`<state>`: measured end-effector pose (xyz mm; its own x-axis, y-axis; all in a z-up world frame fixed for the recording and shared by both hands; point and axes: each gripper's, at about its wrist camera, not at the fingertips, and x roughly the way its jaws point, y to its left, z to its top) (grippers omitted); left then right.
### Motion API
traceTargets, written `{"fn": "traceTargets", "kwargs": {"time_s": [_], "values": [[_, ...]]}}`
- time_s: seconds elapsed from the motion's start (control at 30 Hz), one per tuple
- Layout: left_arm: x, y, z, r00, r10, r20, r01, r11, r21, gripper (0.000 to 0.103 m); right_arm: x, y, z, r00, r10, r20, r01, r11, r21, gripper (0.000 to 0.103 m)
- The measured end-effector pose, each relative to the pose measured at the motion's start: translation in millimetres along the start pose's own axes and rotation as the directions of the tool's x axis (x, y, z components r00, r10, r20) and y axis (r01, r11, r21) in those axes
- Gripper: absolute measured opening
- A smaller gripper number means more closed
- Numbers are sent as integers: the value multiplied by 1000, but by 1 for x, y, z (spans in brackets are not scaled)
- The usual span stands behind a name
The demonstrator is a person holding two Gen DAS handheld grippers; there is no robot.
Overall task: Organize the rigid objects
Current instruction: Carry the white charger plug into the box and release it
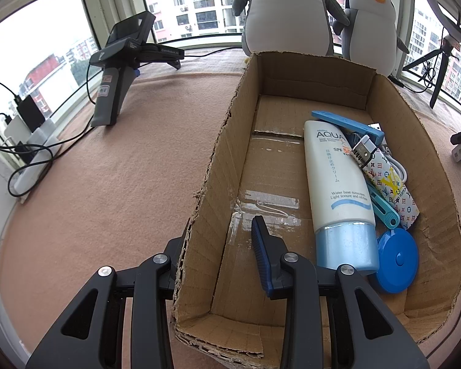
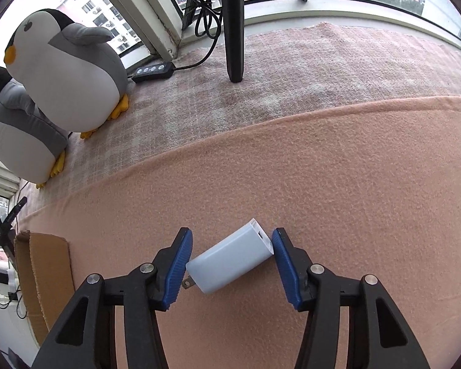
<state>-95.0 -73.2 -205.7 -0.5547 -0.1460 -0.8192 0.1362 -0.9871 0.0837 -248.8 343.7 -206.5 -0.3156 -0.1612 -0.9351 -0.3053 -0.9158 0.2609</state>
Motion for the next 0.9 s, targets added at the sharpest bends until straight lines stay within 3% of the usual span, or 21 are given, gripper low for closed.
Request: {"fn": "traceTargets", "kwargs": {"time_s": [0.33, 0.9], "values": [[0, 0, 0, 1000, 0, 1, 0, 1000, -1, 32, -10, 3, -25, 992, 118, -30, -118, 993, 28, 49], [0, -1, 0, 1000, -1, 1, 1, 1000, -2, 32, -51, 105, -78, 971, 235, -37, -237, 943, -232, 49]]}}
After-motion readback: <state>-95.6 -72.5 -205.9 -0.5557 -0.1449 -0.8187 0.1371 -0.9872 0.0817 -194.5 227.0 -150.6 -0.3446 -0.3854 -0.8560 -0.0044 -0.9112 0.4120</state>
